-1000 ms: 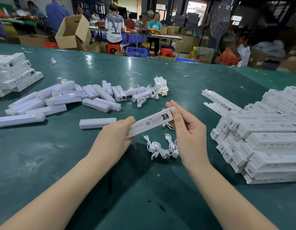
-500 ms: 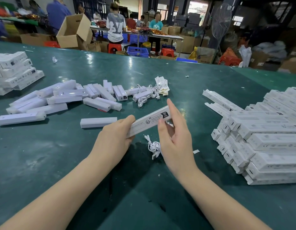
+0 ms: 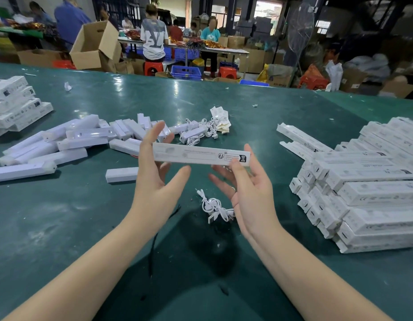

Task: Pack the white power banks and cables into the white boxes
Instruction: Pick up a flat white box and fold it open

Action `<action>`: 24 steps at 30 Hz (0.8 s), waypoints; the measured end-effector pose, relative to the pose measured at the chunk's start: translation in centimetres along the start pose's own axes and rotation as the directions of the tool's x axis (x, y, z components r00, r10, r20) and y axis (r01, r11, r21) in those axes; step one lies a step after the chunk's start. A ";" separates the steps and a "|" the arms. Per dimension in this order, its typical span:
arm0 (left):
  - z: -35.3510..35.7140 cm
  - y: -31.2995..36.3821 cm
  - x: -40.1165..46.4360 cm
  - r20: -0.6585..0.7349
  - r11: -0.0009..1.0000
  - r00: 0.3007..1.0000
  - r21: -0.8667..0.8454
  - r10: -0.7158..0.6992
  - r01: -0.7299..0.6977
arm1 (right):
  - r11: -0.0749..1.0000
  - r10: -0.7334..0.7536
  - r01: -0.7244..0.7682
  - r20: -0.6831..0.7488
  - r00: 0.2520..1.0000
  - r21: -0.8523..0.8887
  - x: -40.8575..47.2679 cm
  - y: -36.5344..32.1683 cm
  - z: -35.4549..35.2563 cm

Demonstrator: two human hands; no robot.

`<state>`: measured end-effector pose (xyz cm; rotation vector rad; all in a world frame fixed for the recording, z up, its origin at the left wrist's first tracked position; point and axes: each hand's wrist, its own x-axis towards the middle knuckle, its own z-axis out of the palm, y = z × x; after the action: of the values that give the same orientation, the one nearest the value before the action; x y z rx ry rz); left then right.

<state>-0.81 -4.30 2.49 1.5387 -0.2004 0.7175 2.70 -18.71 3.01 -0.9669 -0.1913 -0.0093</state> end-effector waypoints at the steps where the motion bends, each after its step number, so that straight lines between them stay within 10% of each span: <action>1: 0.2 -0.1 -0.1 0.030 1.000 0.999 0.009 0.013 -0.013 | 1.000 -0.006 0.006 -0.001 1.000 0.014 0.1 -0.3 -0.1; 8: 1.3 0.1 -0.6 0.183 0.983 0.983 0.177 0.005 -0.038 | 0.988 0.061 -0.069 0.067 0.996 0.141 0.5 -2.3 -0.2; 14: 0.8 -0.5 -0.8 0.364 0.929 0.930 0.327 0.049 -0.176 | 0.903 -0.142 0.231 0.256 0.956 -0.361 -0.4 -4.7 0.5; 19: 0.1 -1.3 -0.6 0.374 0.922 0.926 0.338 0.054 -0.190 | 0.537 -0.411 0.593 0.428 0.805 -0.600 -1.7 -9.8 -0.6; 24: 0.4 -1.6 -0.5 0.330 0.930 0.939 0.306 0.097 -0.204 | 0.066 -0.583 0.622 0.476 0.658 -0.780 -3.9 -15.4 -6.2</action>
<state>-0.18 -4.65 0.87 1.9810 -0.4564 0.6498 -1.63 -32.87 11.46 -1.9871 -0.6922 -1.0405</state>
